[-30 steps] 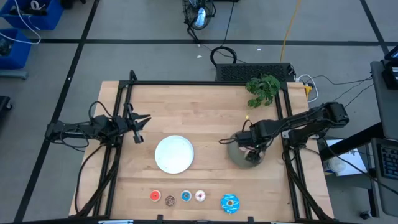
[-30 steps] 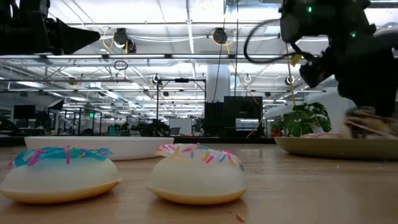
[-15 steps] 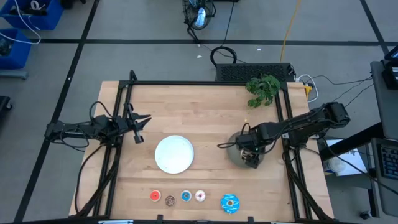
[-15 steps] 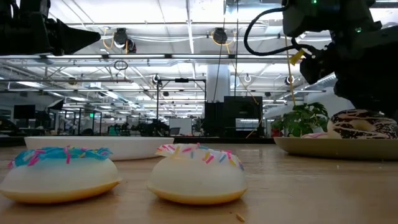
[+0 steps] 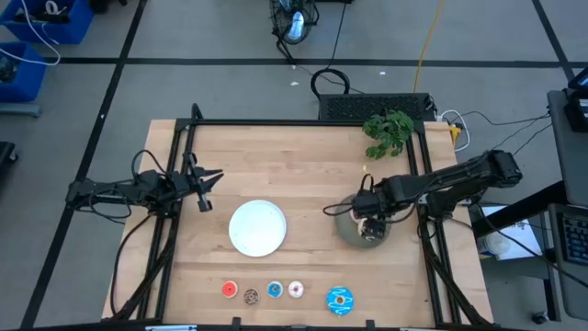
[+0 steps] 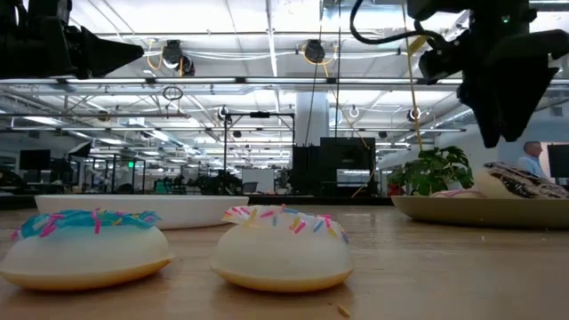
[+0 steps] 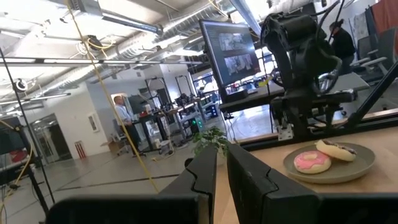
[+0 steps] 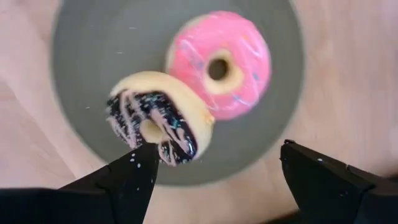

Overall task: Pick & Place donuts
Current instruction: Put the big black donut on the gray plate, then put the big blue donut on the gray plate

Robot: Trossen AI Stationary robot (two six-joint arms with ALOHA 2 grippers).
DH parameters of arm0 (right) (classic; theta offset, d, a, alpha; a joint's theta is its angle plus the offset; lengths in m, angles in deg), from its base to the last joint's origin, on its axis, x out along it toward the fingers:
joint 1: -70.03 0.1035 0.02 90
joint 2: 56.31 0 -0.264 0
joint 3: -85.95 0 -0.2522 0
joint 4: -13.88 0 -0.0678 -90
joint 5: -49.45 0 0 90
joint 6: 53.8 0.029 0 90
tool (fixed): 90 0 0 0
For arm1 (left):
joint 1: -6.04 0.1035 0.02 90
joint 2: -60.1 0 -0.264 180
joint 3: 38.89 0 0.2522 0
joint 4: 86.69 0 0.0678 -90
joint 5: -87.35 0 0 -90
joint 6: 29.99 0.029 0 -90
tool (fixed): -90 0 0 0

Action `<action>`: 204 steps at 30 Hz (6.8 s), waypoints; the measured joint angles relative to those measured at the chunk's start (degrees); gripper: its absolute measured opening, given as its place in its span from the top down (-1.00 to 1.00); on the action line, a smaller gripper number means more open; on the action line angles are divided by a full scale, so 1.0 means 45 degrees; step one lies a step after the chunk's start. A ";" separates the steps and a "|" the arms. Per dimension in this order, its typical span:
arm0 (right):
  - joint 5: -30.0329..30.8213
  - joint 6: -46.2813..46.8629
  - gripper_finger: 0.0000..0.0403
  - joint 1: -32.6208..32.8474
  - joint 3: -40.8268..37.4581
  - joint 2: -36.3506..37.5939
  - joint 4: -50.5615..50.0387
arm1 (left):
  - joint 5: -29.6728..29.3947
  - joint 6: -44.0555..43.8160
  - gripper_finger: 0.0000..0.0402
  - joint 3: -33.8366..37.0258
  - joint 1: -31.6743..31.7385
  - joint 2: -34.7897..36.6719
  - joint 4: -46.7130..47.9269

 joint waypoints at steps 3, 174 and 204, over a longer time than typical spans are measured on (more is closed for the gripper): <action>-0.0030 -0.0747 -0.56 0.0084 -0.0360 -0.0149 0.0792 | 0.0000 0.0000 0.77 0.0000 0.0000 0.0000 0.0003; 0.0742 -0.0378 1.00 0.5592 0.2334 -0.3056 0.6143 | 0.0000 0.0554 0.77 0.0000 -0.0003 0.0005 0.0235; 0.0717 -0.0478 0.99 0.5582 0.2333 -0.3051 0.6716 | 0.0000 0.0350 0.77 0.0000 0.0000 0.0005 0.0216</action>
